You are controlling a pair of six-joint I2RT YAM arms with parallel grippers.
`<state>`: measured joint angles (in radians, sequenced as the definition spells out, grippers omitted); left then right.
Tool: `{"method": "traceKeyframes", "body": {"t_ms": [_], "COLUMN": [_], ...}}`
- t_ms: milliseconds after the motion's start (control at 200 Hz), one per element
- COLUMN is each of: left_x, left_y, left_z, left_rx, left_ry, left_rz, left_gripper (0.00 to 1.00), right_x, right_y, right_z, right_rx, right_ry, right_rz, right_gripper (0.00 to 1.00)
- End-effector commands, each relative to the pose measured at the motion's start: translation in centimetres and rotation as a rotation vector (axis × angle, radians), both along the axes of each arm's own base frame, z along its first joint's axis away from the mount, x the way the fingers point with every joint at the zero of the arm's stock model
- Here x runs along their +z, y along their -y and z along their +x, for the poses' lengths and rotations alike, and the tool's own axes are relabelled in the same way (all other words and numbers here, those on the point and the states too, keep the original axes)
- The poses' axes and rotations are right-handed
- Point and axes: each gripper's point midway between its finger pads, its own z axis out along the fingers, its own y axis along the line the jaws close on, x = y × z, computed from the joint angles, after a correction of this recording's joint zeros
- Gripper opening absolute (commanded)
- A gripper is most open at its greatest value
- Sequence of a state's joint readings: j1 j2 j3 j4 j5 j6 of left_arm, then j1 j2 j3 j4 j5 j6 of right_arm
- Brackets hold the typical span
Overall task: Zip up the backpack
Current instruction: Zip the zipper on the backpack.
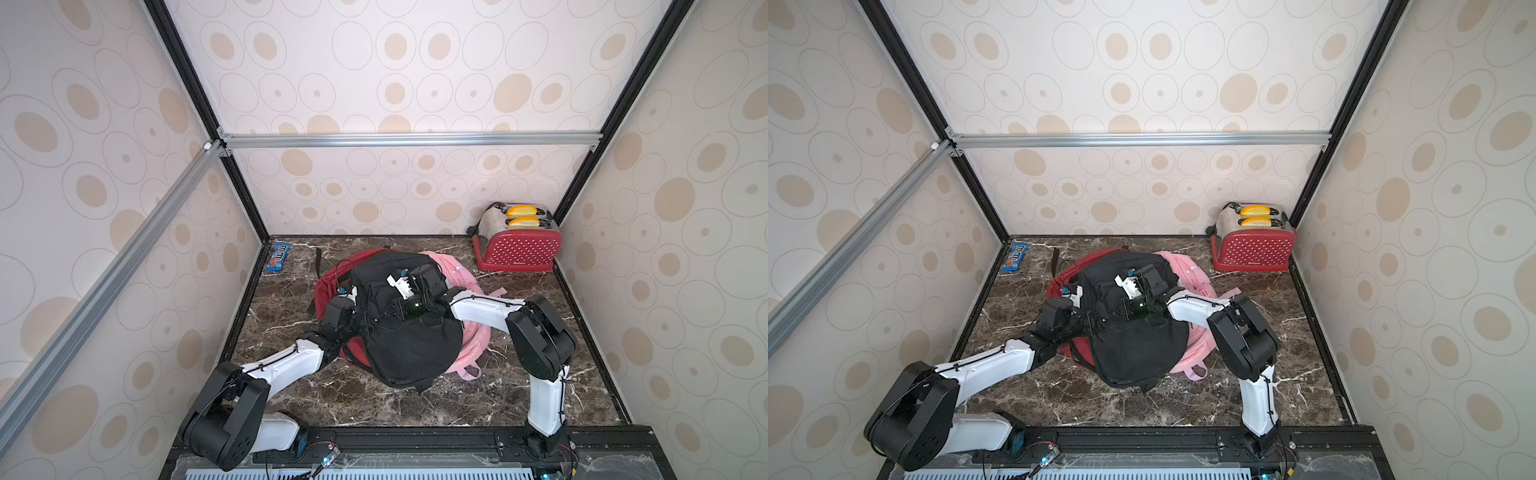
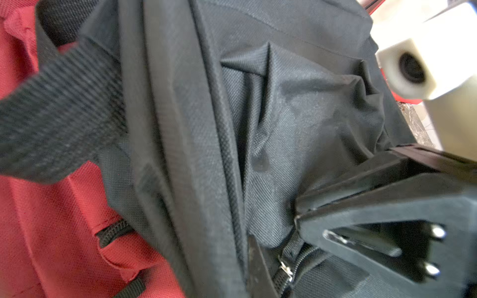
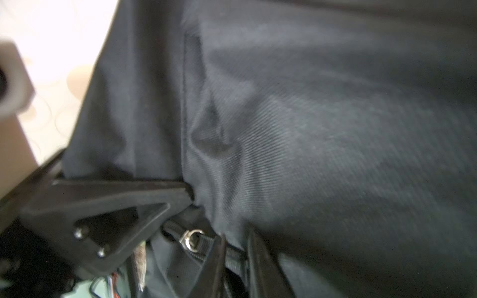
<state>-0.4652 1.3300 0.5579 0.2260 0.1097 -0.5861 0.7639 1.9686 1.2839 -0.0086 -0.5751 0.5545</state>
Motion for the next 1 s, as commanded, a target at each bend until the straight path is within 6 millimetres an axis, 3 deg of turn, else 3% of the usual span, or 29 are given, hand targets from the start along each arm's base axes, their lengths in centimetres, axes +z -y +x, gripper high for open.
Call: {"method": "traceKeyframes", "body": {"t_ms": [0, 506, 736, 997], "left_x": [-0.1, 0.3, -0.5, -0.6], "left_y": [1.1, 0.8, 1.0, 0.9], "left_z": [-0.6, -0.8, -0.7, -0.7], "left_rx": [-0.056, -0.046, -0.049, -0.042], "left_ry": [0.001, 0.006, -0.006, -0.009], "left_rz": [-0.008, -0.003, -0.008, -0.008], "left_gripper": [0.00, 0.00, 0.00, 0.00], "right_x": [-4.4, 1.1, 3.2, 3.5], "right_y": [1.4, 2.8, 3.4, 3.8], "right_z": [-2.6, -2.9, -3.2, -3.0], "right_rx": [0.013, 0.042, 0.041, 0.028], "right_ry": [-0.109, 0.034, 0.080, 0.094], "right_rz": [-0.128, -0.123, -0.100, -0.122], "right_gripper": [0.00, 0.00, 0.00, 0.00]}}
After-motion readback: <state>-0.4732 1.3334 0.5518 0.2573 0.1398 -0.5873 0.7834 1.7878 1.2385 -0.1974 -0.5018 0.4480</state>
